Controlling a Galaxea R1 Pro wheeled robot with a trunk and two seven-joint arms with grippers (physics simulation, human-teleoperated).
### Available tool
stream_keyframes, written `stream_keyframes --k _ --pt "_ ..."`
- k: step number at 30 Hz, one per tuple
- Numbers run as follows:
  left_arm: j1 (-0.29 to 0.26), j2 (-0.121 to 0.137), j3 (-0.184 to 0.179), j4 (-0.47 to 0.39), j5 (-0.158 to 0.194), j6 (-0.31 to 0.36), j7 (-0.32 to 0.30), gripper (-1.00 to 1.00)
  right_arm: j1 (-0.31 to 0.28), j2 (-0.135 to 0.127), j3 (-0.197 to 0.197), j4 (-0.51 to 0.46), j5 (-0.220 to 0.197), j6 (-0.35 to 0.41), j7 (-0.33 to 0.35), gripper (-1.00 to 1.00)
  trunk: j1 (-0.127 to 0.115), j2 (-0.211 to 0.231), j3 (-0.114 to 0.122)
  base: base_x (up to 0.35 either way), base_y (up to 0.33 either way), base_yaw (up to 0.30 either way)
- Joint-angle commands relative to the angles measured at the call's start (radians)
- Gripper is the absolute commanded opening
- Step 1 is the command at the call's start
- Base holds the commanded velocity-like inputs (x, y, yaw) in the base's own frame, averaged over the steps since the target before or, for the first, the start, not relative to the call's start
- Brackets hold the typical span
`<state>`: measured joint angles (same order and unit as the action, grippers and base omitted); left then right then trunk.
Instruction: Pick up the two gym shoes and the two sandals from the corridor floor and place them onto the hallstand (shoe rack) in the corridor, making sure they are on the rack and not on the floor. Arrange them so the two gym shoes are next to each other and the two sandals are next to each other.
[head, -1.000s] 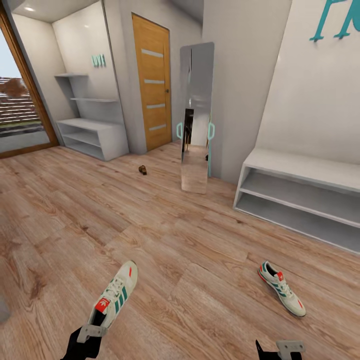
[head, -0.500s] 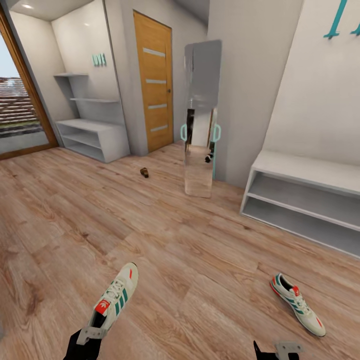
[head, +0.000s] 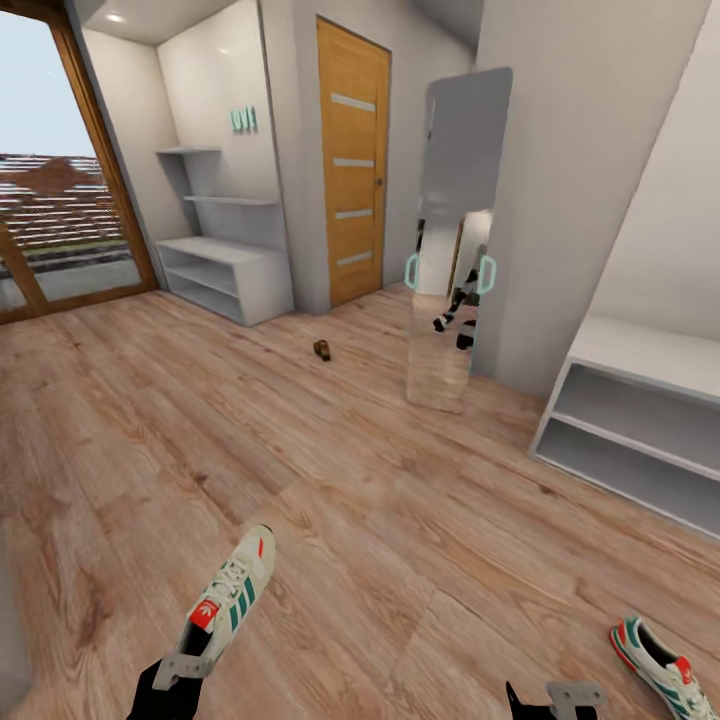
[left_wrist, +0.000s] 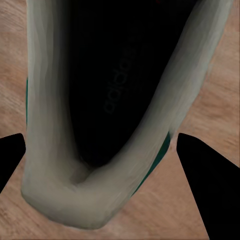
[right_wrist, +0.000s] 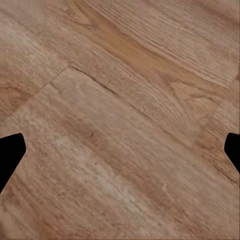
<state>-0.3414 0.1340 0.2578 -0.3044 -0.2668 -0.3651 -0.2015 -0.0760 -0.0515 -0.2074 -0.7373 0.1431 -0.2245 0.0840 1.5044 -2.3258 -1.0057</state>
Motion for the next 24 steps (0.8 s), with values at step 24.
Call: stream_keyframes --k 24 --pt "-0.001 -0.001 0.012 0.000 -0.007 -0.005 -0.003 -1.00 -0.001 0.002 -0.006 0.001 0.010 0.000 0.007 1.00 0.000 0.000 -0.014 0.335 0.001 0.240"
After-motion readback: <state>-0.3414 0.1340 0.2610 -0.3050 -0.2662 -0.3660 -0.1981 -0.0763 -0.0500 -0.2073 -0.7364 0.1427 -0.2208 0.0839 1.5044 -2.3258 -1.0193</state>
